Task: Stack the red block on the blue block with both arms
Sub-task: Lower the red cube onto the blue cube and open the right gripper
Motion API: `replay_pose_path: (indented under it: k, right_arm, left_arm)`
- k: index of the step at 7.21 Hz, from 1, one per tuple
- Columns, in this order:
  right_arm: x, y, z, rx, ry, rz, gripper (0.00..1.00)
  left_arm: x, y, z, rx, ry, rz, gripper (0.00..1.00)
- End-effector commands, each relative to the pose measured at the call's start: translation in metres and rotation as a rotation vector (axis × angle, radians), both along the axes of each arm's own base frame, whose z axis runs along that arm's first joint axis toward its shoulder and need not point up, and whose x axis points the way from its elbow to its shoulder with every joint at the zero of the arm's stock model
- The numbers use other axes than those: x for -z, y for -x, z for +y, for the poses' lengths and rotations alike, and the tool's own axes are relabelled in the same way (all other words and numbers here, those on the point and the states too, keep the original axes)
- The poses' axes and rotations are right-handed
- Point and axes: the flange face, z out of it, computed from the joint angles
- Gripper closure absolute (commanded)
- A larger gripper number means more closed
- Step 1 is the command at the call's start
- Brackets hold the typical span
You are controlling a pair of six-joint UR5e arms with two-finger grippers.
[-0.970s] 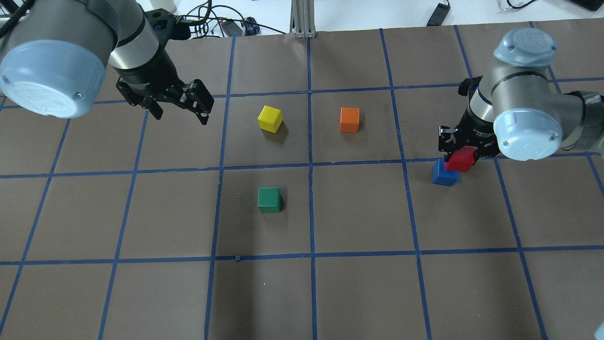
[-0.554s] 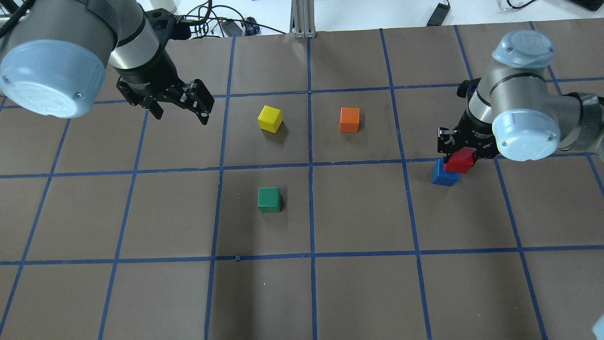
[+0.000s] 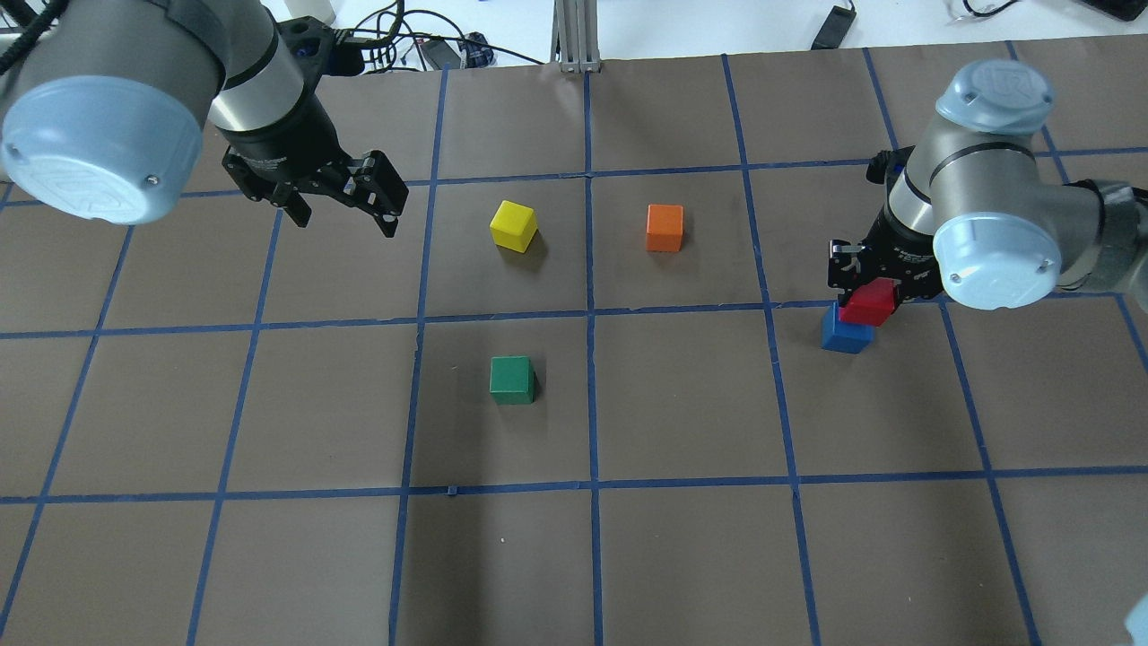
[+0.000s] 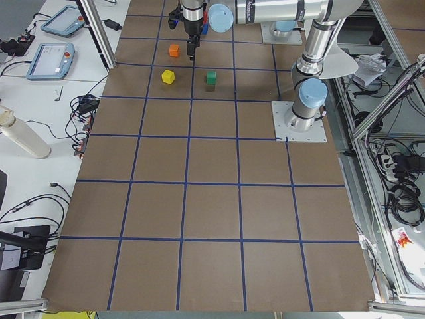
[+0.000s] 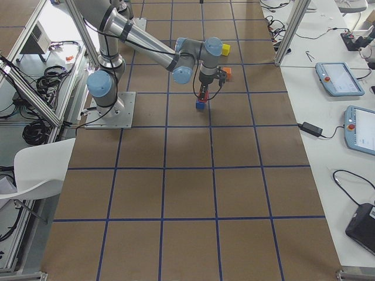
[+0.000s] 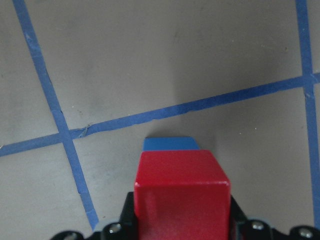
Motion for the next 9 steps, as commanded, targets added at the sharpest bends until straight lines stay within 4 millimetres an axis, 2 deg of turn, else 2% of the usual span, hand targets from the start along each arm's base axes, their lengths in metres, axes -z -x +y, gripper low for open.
replay_pose_path:
  k: [1, 2, 3, 4, 5, 7, 8, 9]
  right_arm:
    - [0.005, -0.001, 0.001, 0.001, 0.016, -0.006, 0.71]
    - [0.005, -0.001, 0.002, -0.003, 0.016, -0.005, 0.69]
    - [0.007, -0.001, 0.002, 0.001, 0.013, -0.007, 0.47]
    - [0.007, -0.001, 0.002, -0.004, 0.013, -0.005, 0.11]
    - [0.006, -0.001, 0.002, -0.004, 0.014, -0.004, 0.00]
    - [0.003, 0.000, 0.004, -0.003, 0.010, 0.008, 0.00]
    - [-0.009, 0.000, 0.002, -0.005, 0.030, 0.015, 0.00]
    - [-0.041, -0.001, 0.008, -0.005, 0.062, 0.023, 0.00]
  left_arm:
    - [0.000, -0.001, 0.000, 0.001, 0.001, 0.000, 0.00]
    - [-0.001, -0.001, -0.001, 0.003, 0.003, 0.000, 0.00]
    - [-0.001, 0.000, -0.001, 0.004, 0.005, 0.000, 0.00]
    - [-0.001, -0.001, -0.001, 0.003, 0.005, 0.000, 0.00]
    - [-0.001, -0.001, -0.001, 0.001, 0.005, 0.000, 0.00]
    - [0.000, 0.000, -0.002, 0.001, 0.006, 0.001, 0.00]
    - [-0.002, -0.001, -0.002, 0.001, 0.009, 0.000, 0.00]
    - [-0.003, -0.001, -0.002, 0.001, 0.012, 0.000, 0.00]
